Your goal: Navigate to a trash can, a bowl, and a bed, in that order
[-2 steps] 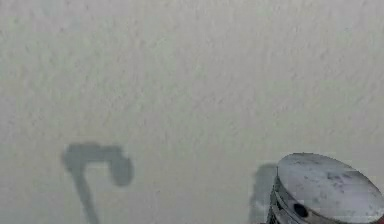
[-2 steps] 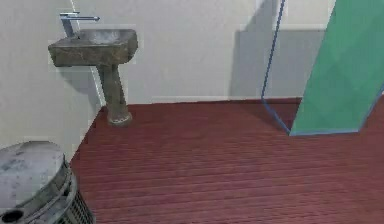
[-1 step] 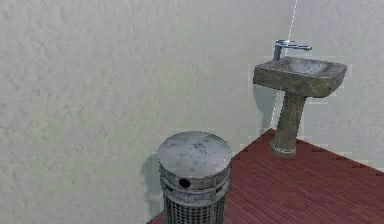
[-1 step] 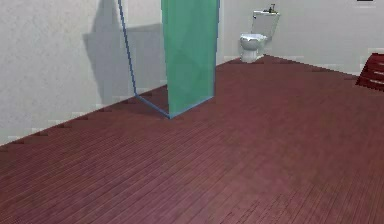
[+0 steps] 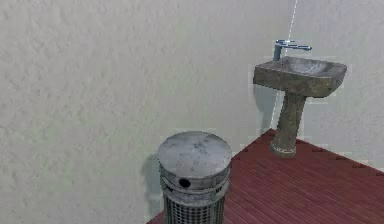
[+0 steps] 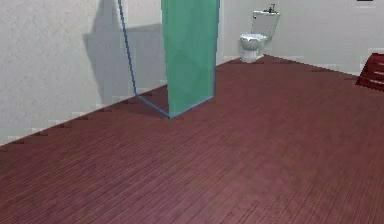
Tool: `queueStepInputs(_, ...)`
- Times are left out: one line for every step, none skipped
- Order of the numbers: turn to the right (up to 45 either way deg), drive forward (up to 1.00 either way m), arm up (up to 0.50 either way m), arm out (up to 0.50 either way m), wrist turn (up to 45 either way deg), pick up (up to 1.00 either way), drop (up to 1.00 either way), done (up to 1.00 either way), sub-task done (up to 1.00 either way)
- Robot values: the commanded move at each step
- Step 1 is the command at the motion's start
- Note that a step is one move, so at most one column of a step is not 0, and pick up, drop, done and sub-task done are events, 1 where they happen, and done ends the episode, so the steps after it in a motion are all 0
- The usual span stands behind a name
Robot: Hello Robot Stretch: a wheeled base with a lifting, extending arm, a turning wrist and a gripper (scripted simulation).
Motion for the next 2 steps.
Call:
queueStepInputs(45.0,0.00,0.00,0.00,0.0,0.00,0.00,0.00,0.00)
queueStepInputs(45.0,0.00,0.00,0.00,0.0,0.00,0.00,0.00,0.00)
